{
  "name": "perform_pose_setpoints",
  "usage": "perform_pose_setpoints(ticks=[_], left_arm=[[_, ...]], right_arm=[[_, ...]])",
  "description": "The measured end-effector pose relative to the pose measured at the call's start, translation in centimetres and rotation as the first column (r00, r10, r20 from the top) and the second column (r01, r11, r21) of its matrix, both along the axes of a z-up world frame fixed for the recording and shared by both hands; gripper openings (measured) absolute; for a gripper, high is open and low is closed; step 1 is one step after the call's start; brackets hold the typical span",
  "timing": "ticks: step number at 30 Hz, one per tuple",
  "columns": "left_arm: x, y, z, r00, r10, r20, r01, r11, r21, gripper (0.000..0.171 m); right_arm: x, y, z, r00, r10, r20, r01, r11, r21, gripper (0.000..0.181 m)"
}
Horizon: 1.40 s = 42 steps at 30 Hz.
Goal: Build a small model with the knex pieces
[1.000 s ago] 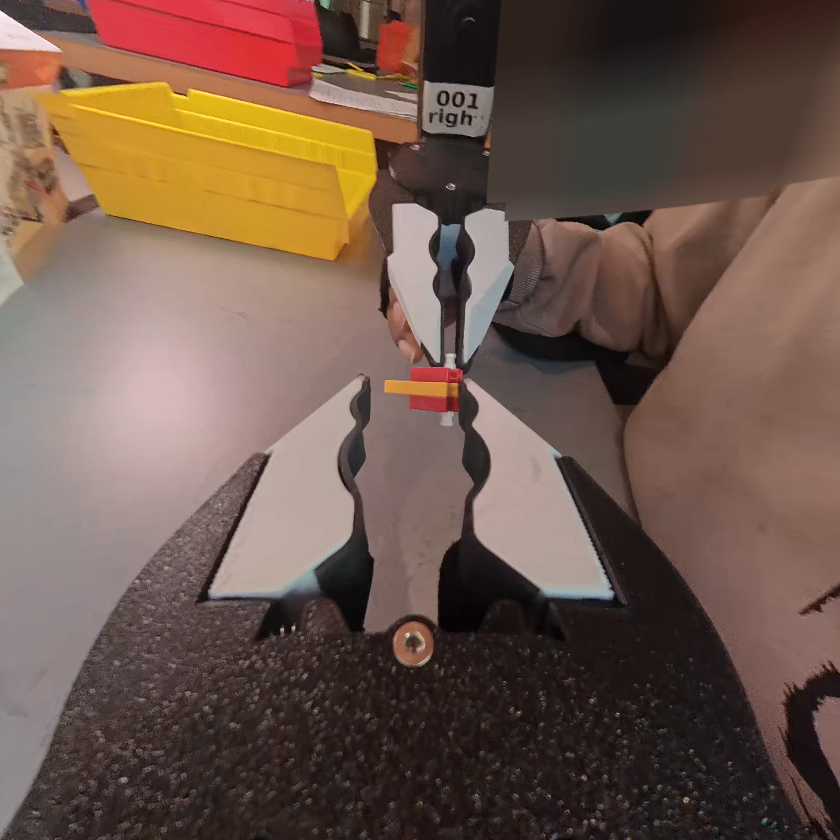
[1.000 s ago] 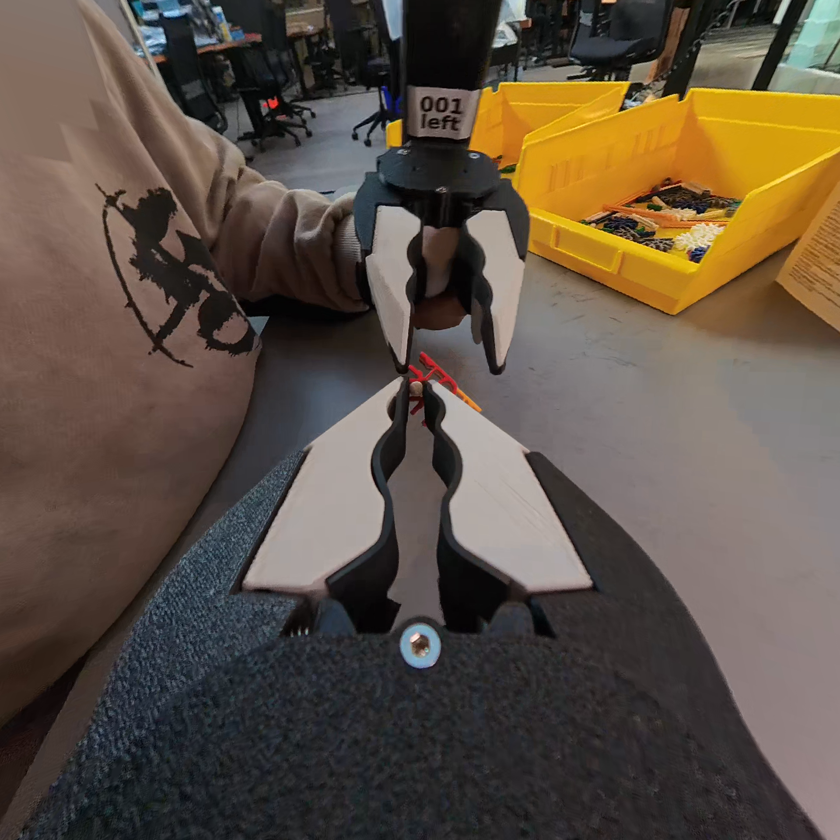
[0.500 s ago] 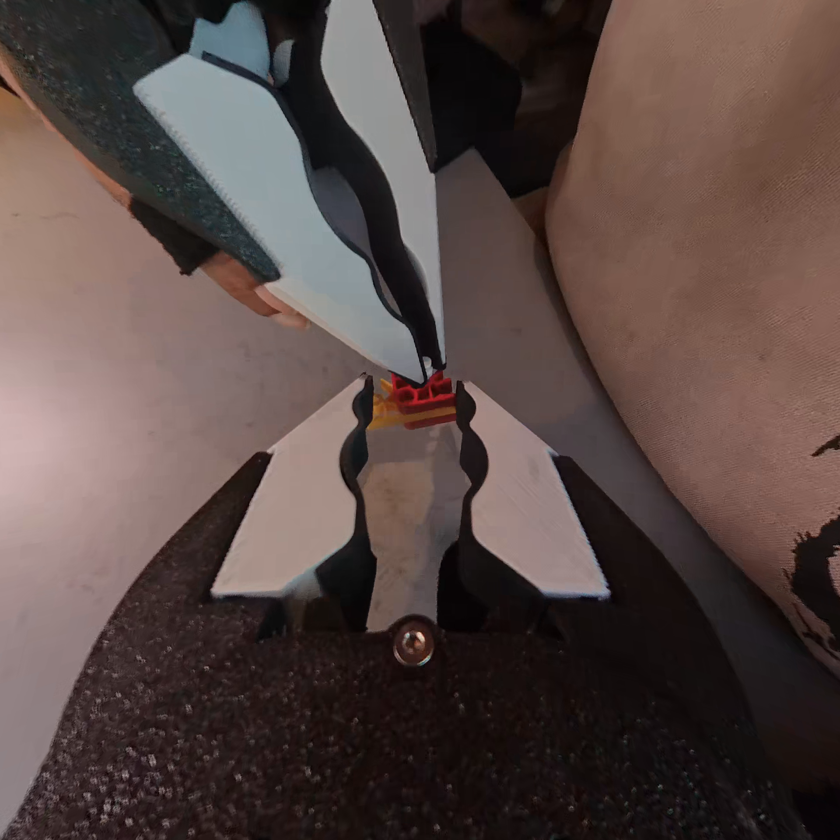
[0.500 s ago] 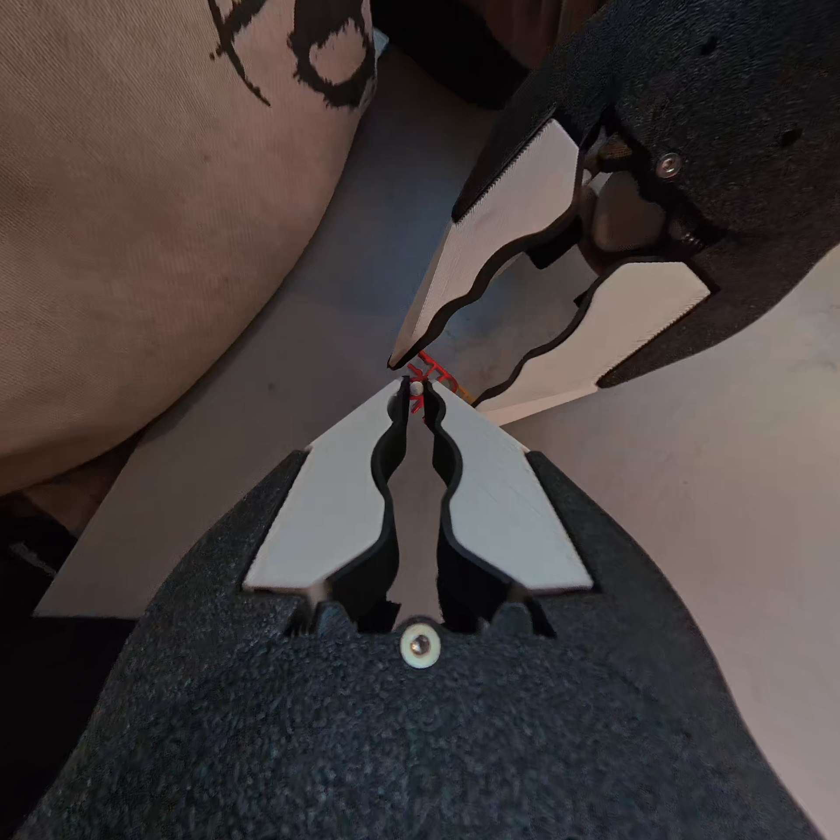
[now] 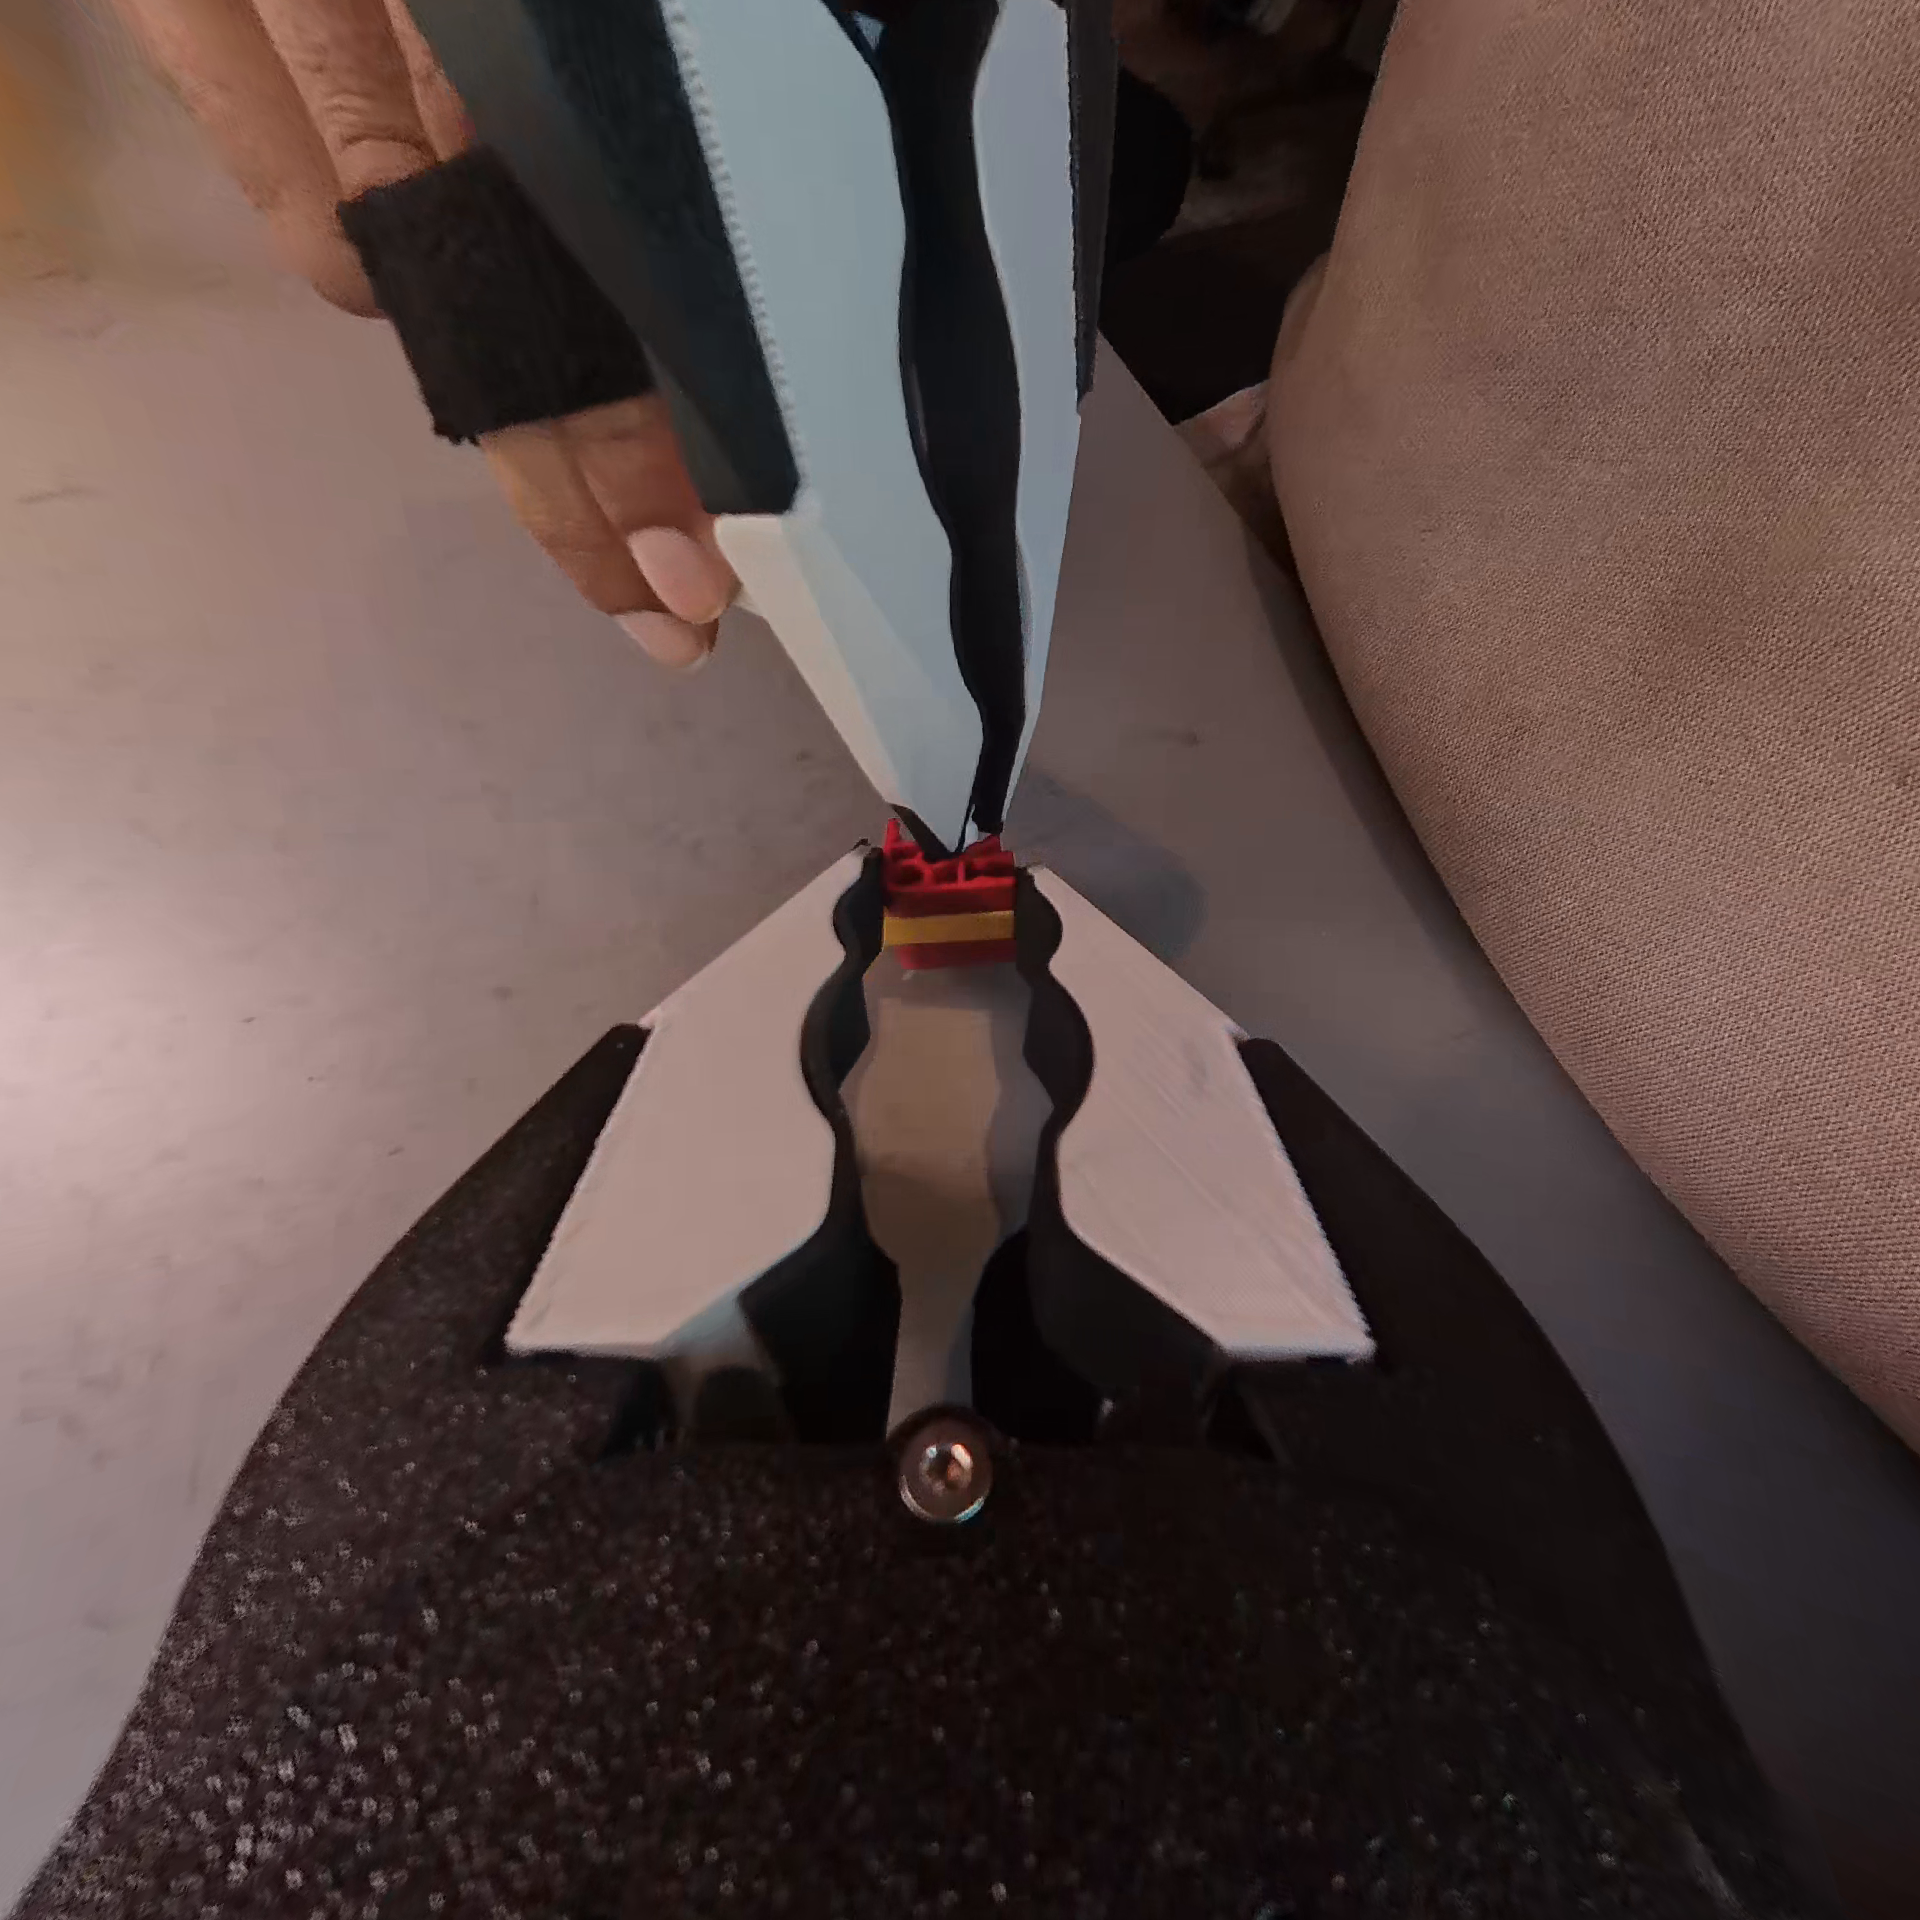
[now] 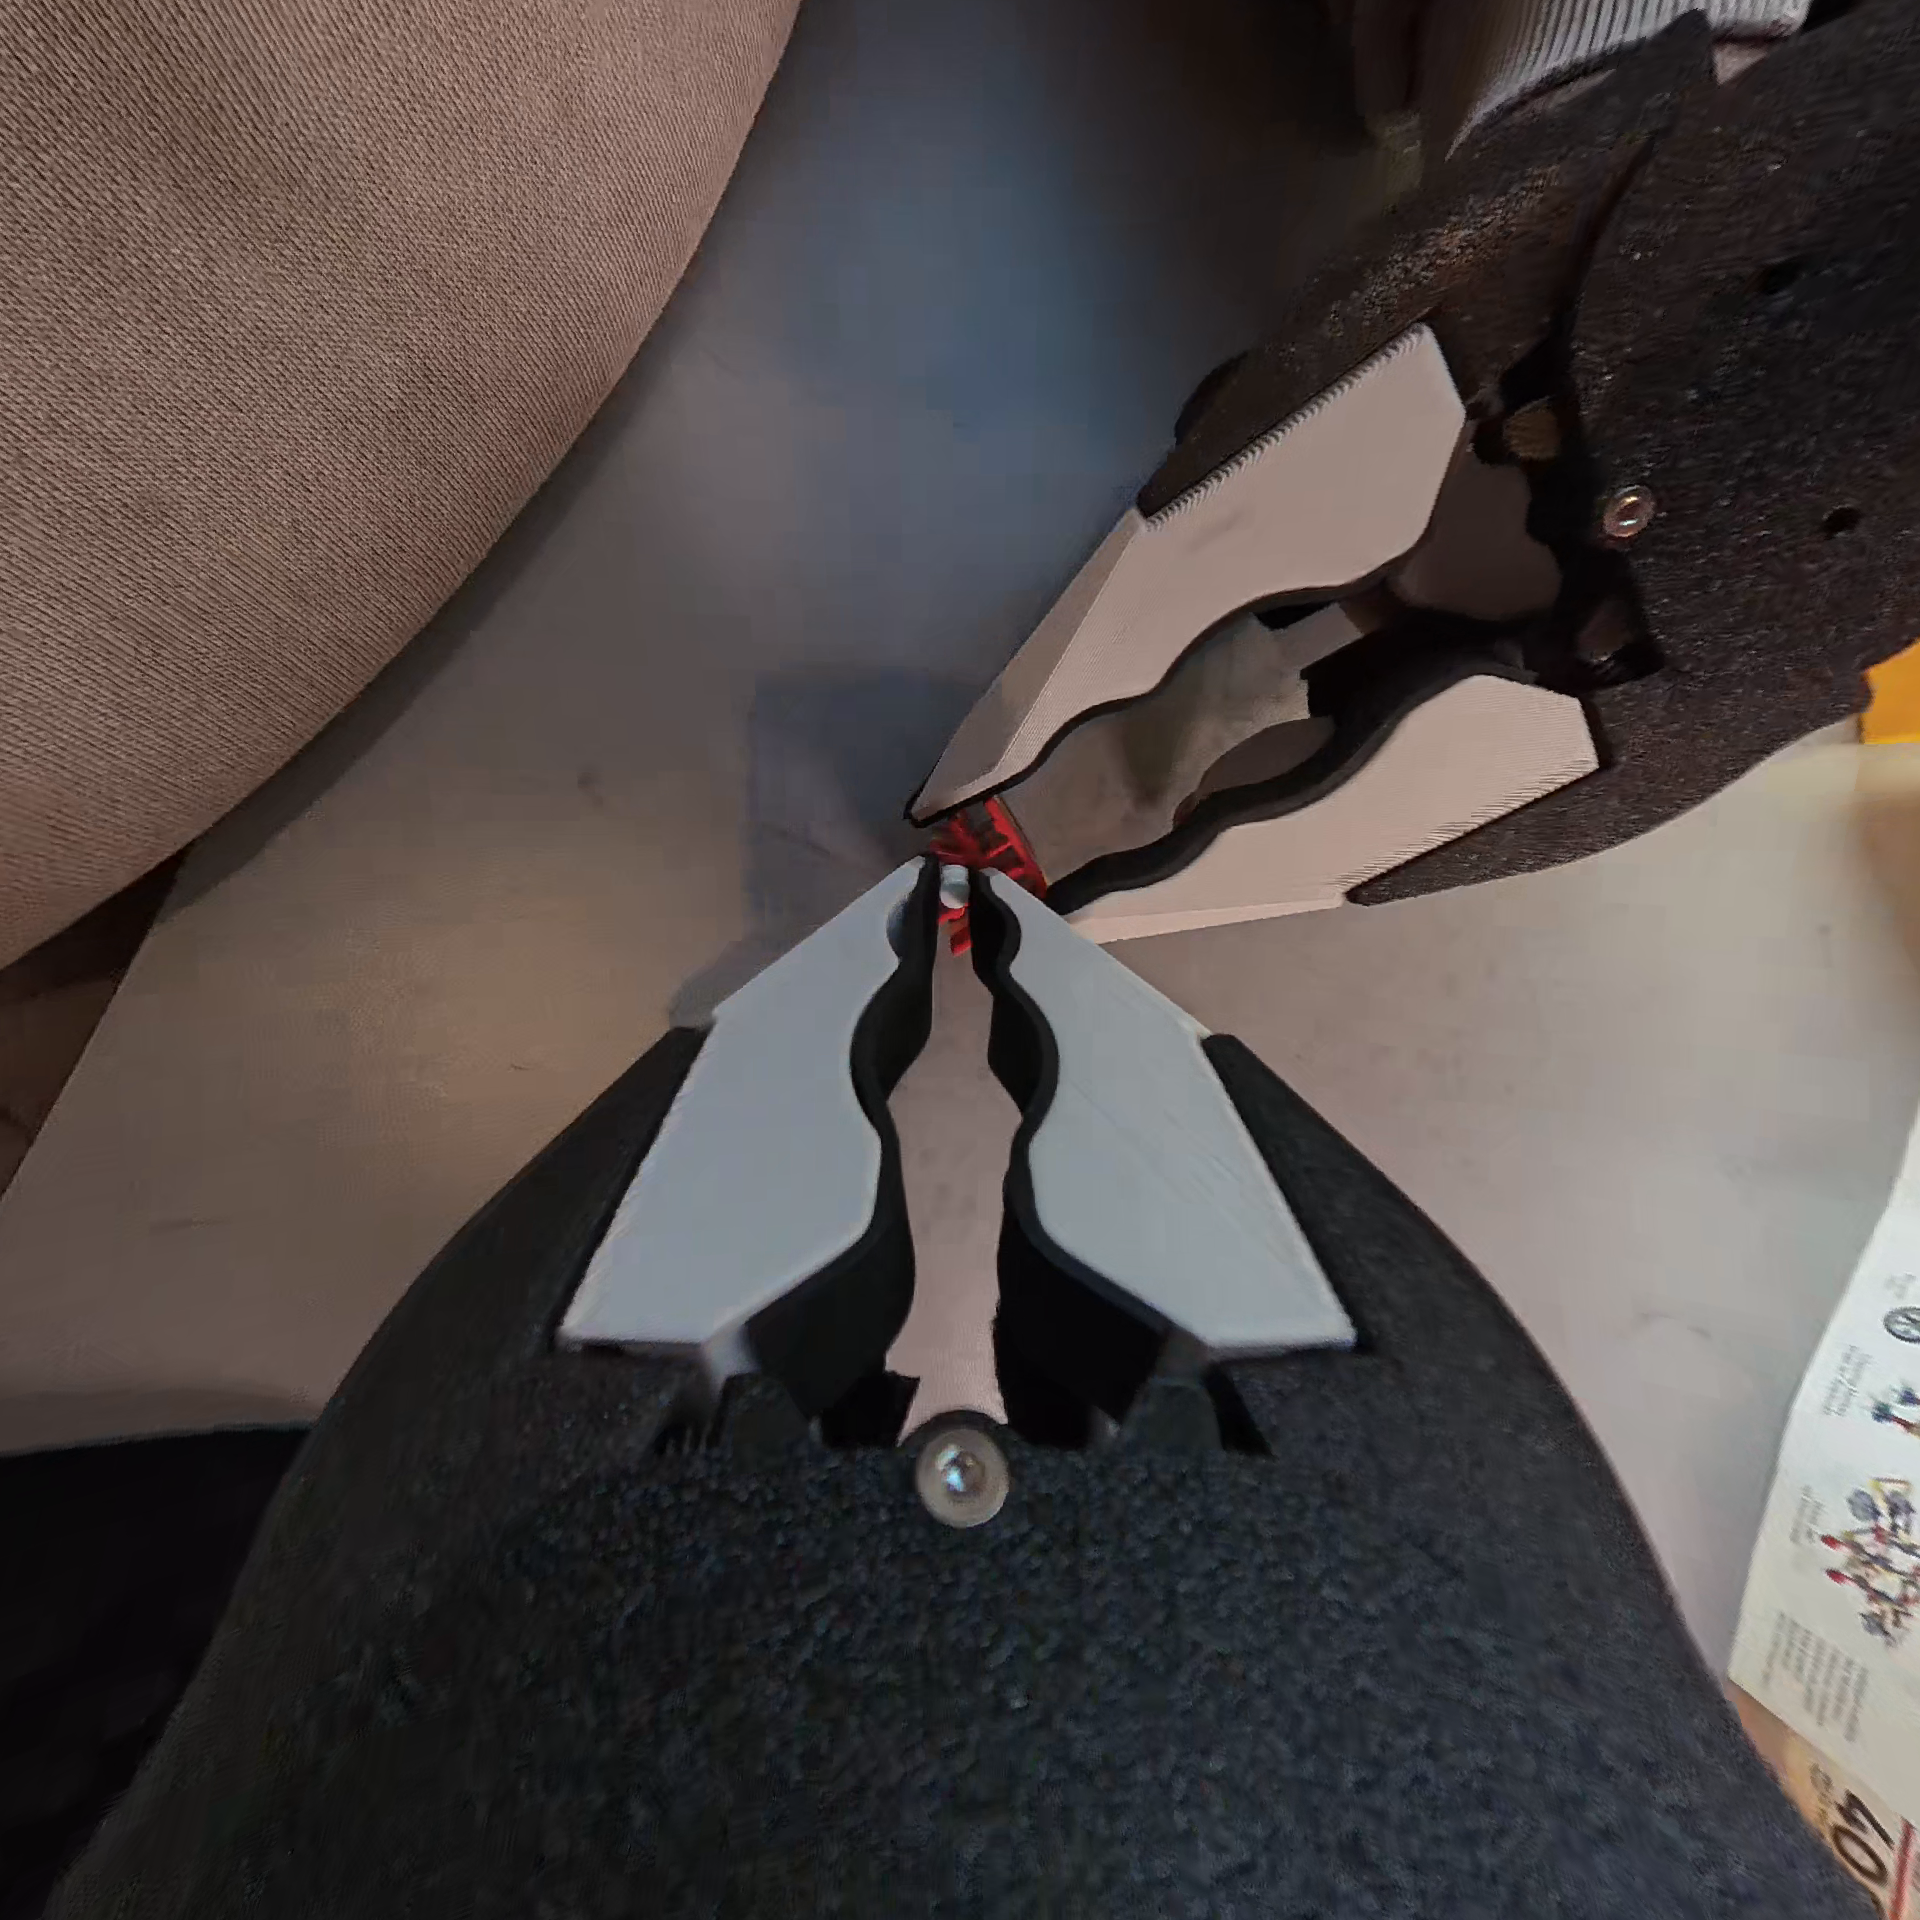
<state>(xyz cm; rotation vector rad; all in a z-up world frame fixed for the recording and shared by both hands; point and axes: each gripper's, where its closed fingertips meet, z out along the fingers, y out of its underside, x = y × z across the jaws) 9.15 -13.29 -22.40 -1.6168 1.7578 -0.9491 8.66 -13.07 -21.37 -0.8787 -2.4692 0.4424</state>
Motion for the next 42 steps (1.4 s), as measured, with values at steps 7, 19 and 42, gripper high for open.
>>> perform_pose_setpoints(ticks=[7,19,42], left_arm=[[0.3,-0.3,1.5,0.998,0.029,0.06,-0.022,0.994,-0.103,0.025],[0.2,0.8,6.4,0.945,0.167,0.28,-0.085,0.955,-0.284,0.024],[1.3,-0.7,6.9,0.945,0.13,0.3,-0.014,0.932,-0.361,0.023]], right_arm=[[0.2,-0.4,1.0,0.993,-0.081,-0.085,0.071,0.991,-0.114,0.002],[-0.1,1.0,5.9,0.924,-0.216,-0.315,0.168,0.97,-0.173,0.003],[1.4,-1.0,5.5,0.825,-0.35,-0.444,0.322,0.936,-0.139,0.001]])
